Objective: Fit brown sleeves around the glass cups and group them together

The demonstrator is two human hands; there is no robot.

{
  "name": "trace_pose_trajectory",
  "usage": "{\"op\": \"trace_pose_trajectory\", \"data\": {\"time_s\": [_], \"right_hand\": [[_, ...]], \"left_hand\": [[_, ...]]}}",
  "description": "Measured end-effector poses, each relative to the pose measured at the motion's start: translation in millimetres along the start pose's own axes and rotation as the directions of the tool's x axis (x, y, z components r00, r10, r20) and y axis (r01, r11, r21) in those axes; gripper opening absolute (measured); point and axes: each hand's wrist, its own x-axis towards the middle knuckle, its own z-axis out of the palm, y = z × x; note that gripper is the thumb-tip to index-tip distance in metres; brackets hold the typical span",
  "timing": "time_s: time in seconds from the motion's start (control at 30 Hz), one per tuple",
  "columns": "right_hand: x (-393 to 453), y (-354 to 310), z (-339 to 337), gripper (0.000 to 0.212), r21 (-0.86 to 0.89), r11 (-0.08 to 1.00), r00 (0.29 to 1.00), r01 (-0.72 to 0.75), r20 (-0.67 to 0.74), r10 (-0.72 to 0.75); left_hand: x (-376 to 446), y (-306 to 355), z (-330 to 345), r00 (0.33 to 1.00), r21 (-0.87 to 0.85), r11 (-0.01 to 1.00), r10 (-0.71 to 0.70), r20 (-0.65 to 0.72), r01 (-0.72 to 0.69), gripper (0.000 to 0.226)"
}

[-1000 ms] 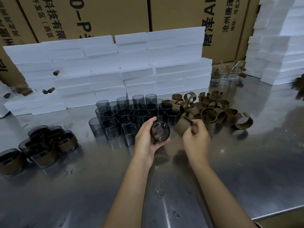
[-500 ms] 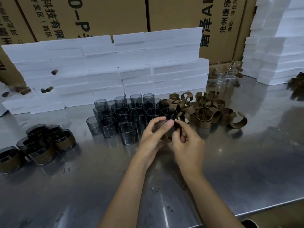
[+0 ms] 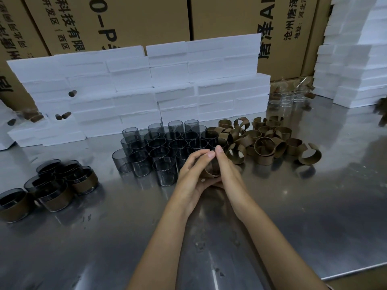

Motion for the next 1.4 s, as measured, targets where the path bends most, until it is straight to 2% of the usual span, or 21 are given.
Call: {"op": "trace_pose_trajectory", "data": {"time_s": [0.1, 0.4, 0.53, 0.6, 0.7, 0.8, 0.93, 1.0, 1.13, 1.27, 1.4], "right_hand": [[1.5, -2.0, -0.1, 0.094, -0.006, 1.0, 1.0, -0.007, 0.024, 0.007], [-3.8, 0.5, 13.1, 0.064, 0.001, 0.997, 0.983, 0.071, -0.168, -0.07], [-8.1, -1.2, 13.8, 0.092, 0.02, 0.999, 0.981, 0.045, -0.191, -0.041], [-8.5, -0.8, 12.8, 0.092, 0.035, 0.998, 0.982, 0.048, -0.182, -0.041], [-6.1, 1.2, 11.8, 0.078, 0.047, 0.998, 0.983, 0.045, -0.179, -0.036], [-0.5, 5.6, 8.9, 0.049, 0.056, 0.997, 0.973, 0.047, -0.226, -0.033], [3.7, 6.2, 2.7, 0.027, 0.116, 0.993, 0.982, -0.001, -0.186, 0.023], [2.3, 5.0, 0.7, 0.022, 0.183, 0.983, 0.982, -0.033, -0.176, 0.065], [-4.0, 0.9, 0.4, 0.039, 0.245, 0.969, 0.982, -0.043, -0.168, 0.086], [-2.4, -2.9, -5.3, 0.018, 0.405, 0.911, 0.969, -0.075, -0.185, 0.162], [-4.2, -1.1, -12.5, 0.019, 0.509, 0.853, 0.967, -0.117, -0.138, 0.215]], "left_hand": [[2.8, -2.7, -1.7, 1.0, -0.028, 1.0, -0.004, -0.015, 0.004, 0.05], [8.4, -6.4, -1.7, 0.999, -0.117, 0.992, -0.043, -0.029, 0.039, 0.051], [5.7, -5.0, -1.4, 1.0, -0.123, 0.992, -0.027, 0.009, 0.028, 0.062], [4.9, -3.9, -2.4, 0.999, -0.131, 0.991, -0.028, 0.024, 0.031, 0.062], [3.7, -2.8, -2.7, 0.999, -0.143, 0.989, -0.043, 0.022, 0.046, 0.054], [2.0, -3.0, -0.6, 0.997, -0.126, 0.989, -0.072, -0.002, 0.071, 0.045], [1.3, -0.2, 3.2, 0.995, -0.092, 0.992, -0.092, -0.028, 0.089, 0.06], [2.9, 0.0, 6.2, 0.986, -0.133, 0.983, -0.137, -0.09, 0.124, 0.058], [4.5, 0.2, 8.5, 0.96, -0.147, 0.971, -0.213, -0.18, 0.187, 0.048], [-0.1, -0.1, 12.1, 0.964, -0.047, 0.976, -0.219, -0.151, 0.214, 0.041], [-2.2, -5.2, 20.0, 0.973, 0.058, 0.978, -0.189, -0.132, 0.198, 0.04]]}}
